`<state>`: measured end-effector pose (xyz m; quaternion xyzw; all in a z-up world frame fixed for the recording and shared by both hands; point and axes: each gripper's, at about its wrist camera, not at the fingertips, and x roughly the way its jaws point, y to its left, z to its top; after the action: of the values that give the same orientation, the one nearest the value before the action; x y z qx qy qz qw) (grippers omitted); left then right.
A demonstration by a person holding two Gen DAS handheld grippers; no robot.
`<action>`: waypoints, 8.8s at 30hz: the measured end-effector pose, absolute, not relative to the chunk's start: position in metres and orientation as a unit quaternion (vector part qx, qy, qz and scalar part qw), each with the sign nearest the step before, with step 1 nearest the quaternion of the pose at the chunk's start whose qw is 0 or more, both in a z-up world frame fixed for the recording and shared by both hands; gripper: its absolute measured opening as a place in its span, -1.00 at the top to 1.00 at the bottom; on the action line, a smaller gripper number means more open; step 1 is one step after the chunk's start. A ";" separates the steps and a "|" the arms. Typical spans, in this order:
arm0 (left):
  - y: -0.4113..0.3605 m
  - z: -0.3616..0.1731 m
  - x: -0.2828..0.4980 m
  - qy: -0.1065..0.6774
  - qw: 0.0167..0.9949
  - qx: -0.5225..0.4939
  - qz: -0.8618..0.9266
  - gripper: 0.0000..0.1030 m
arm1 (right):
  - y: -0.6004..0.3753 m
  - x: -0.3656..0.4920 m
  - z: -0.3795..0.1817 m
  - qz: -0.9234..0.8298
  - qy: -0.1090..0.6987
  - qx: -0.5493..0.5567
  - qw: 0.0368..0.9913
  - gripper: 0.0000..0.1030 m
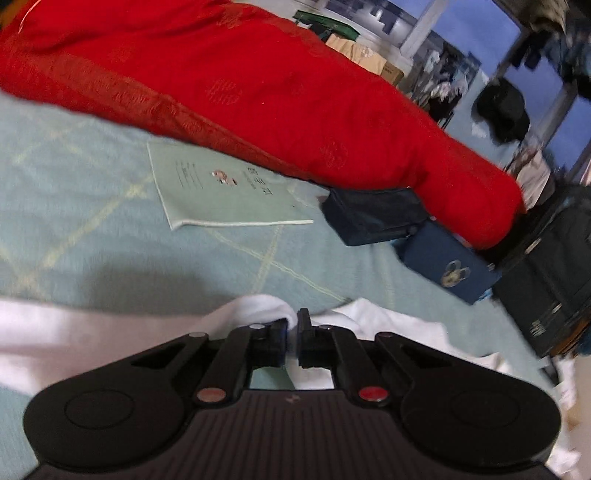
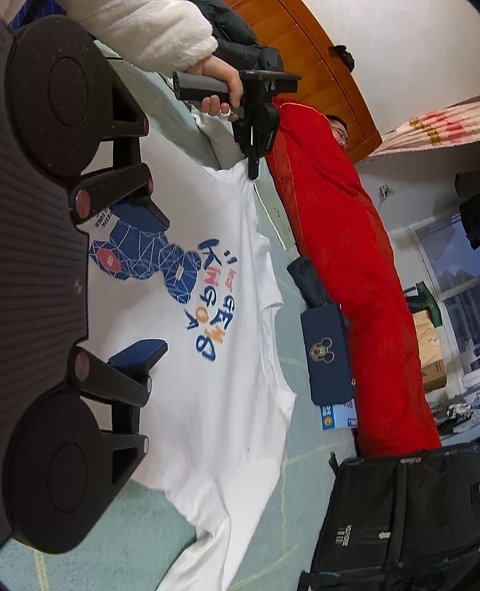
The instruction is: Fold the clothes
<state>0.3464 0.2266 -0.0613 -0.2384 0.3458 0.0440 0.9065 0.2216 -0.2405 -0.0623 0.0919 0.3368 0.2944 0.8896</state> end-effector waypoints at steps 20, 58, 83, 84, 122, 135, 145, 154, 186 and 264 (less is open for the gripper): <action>0.198 -0.094 0.274 0.415 0.864 -0.278 -0.072 0.43 | -0.335 0.233 -0.046 0.232 0.360 0.137 0.893 -0.45; 0.155 -0.037 0.190 0.394 0.908 -0.113 -0.091 0.59 | -0.394 0.214 -0.107 0.240 0.441 0.302 0.810 0.13; 0.099 -0.001 0.007 0.359 0.931 0.024 -0.070 -0.04 | -0.187 0.018 -0.080 0.443 0.329 -0.185 0.813 -0.06; 0.096 0.000 0.003 0.354 0.932 0.027 -0.074 -0.05 | -0.180 0.016 -0.087 0.434 0.321 -0.215 0.814 -0.06; 0.091 -0.060 0.038 0.431 0.887 -0.008 -0.167 -0.24 | -0.249 0.071 -0.067 0.364 0.350 -0.061 0.861 0.28; 0.149 -0.063 0.072 0.399 0.915 -0.039 -0.040 0.34 | -0.232 0.103 -0.045 0.400 0.305 0.002 0.864 0.13; 0.102 -0.070 0.069 0.395 0.915 0.073 -0.035 0.87 | -0.217 0.106 -0.054 0.396 0.312 -0.009 0.863 0.10; 0.132 -0.057 0.060 0.404 0.914 0.018 -0.003 0.97 | -0.226 0.108 -0.048 0.384 0.301 -0.002 0.873 0.04; 0.114 -0.033 0.125 0.401 0.911 0.028 -0.091 -0.07 | -0.304 0.184 -0.062 0.265 0.372 -0.007 0.890 -0.36; 0.183 -0.087 0.283 0.426 0.873 -0.227 -0.066 0.20 | -0.295 0.229 -0.056 0.264 0.354 0.049 0.896 -0.04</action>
<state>0.2829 0.1833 -0.0867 -0.2275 0.4264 -0.0665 0.8729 0.2287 -0.2949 -0.0559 0.0494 0.3541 0.2636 0.8959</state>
